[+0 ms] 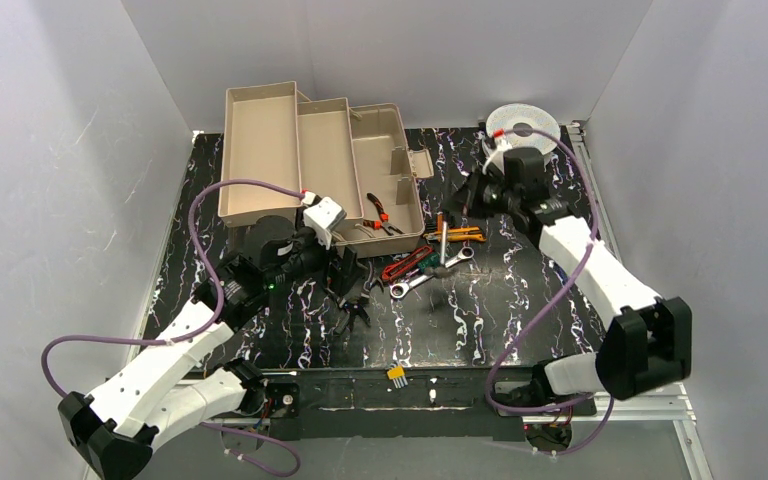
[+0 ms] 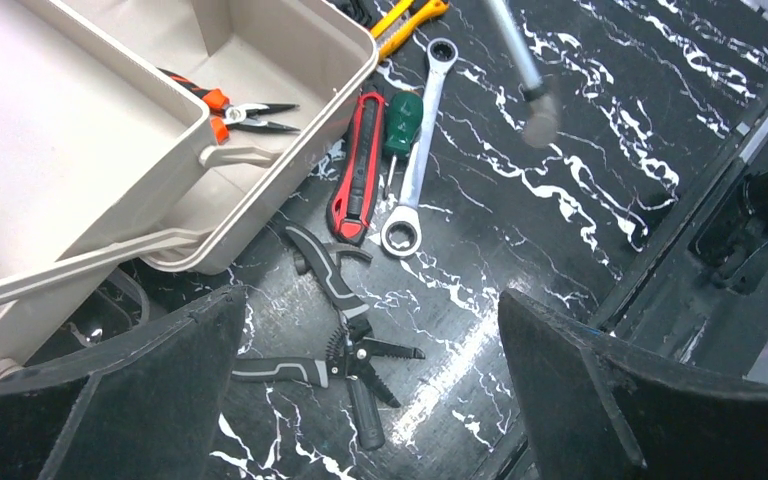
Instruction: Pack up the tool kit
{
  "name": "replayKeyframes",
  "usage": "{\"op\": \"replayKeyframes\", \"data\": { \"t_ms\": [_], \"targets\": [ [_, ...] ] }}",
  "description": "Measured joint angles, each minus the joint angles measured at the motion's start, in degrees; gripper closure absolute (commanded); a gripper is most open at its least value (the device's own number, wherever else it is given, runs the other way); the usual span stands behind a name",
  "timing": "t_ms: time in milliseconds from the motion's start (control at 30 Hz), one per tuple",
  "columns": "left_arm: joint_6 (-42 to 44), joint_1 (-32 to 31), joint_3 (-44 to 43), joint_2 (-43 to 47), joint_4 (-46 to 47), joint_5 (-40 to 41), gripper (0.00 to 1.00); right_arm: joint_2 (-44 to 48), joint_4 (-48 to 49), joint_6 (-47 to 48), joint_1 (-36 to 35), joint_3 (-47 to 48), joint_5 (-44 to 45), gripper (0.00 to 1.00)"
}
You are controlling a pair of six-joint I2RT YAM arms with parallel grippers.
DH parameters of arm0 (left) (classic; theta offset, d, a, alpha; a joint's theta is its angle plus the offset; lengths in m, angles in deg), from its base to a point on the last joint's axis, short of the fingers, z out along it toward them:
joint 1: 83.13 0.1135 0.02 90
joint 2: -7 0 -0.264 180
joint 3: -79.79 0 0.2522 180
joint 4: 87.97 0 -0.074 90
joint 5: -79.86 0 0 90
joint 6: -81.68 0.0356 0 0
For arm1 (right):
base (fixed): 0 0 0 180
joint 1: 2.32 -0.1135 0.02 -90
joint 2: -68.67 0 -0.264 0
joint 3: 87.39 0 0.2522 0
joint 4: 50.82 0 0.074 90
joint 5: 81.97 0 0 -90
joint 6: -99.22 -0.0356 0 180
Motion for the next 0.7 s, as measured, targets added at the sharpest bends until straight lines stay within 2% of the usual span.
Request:
{"op": "replayKeyframes", "data": {
  "t_ms": [333,700],
  "targets": [
    [-1.2,0.0,-1.8,2.6,-2.3,4.8,0.02,-18.8,2.9,1.2,-3.9,27.0,-1.2,0.99],
    [-1.4,0.0,-1.8,6.0,-5.2,7.6,0.02,-41.0,-2.1,6.3,-9.7,50.2,12.6,0.99]
  ]
}}
